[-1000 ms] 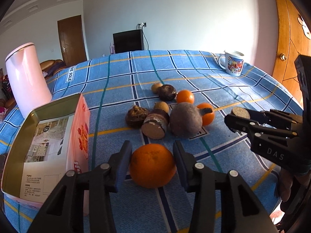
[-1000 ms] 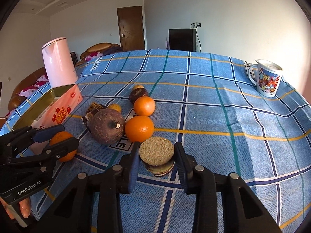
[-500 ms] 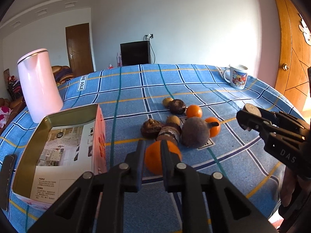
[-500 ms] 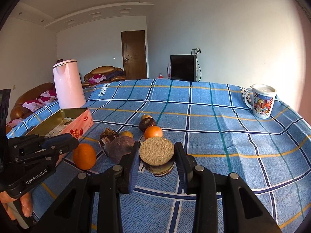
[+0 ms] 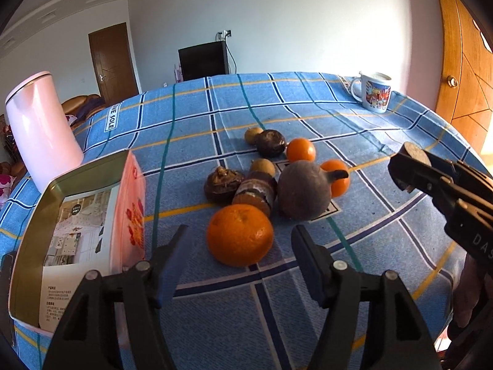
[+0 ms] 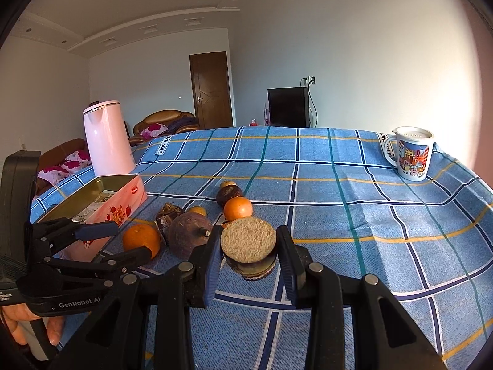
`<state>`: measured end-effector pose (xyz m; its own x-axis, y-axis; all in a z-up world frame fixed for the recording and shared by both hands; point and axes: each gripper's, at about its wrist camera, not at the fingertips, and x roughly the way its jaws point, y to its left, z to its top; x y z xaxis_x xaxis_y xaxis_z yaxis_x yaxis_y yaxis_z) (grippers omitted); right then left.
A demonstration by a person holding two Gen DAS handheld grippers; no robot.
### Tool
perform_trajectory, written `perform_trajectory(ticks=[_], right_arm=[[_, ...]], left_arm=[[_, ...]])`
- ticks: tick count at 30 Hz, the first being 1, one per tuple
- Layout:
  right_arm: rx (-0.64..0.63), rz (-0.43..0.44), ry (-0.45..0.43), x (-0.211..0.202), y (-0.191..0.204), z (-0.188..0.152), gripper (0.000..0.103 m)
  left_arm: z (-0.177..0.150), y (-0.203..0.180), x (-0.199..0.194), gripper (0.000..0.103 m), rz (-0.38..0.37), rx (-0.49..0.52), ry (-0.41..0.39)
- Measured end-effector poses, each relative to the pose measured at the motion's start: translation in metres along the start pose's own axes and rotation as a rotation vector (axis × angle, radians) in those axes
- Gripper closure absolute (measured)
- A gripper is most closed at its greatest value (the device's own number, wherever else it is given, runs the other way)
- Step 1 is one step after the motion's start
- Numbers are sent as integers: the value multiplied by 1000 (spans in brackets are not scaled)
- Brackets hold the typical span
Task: Organize fruits
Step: 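Close the left gripper on the orange while the right gripper closes on the cookie, then carry the orange over the tin box while the right gripper carries the cookie there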
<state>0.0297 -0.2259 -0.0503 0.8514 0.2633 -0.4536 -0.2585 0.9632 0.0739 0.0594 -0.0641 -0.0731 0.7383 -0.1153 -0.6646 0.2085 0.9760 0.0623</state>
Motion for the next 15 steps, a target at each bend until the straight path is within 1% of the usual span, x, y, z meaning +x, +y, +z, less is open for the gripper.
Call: perform_trajectory(ticks=[1, 2, 3, 4, 7, 9, 15], right_arm=[[1, 2, 2, 0, 0, -1, 67], [0, 4, 2, 0, 0, -1, 67], [-3, 5, 1, 0, 1, -2, 67], [-6, 7, 1, 0, 2, -2, 67], [-8, 12, -2, -1, 2, -1, 67], [-7, 14, -5, -2, 3, -1, 67], [-49, 48, -35, -8, 21, 9, 67]], left_arm=[[2, -1, 3, 36, 6, 8, 10], [3, -1, 6, 40, 9, 9, 19], [3, -1, 10, 51, 2, 3, 34], [3, 1, 12, 52, 3, -3, 46], [3, 7, 10, 54, -30, -32, 41], [1, 10, 5, 54, -40, -49, 17], [2, 25, -28, 54, 9, -76, -102]])
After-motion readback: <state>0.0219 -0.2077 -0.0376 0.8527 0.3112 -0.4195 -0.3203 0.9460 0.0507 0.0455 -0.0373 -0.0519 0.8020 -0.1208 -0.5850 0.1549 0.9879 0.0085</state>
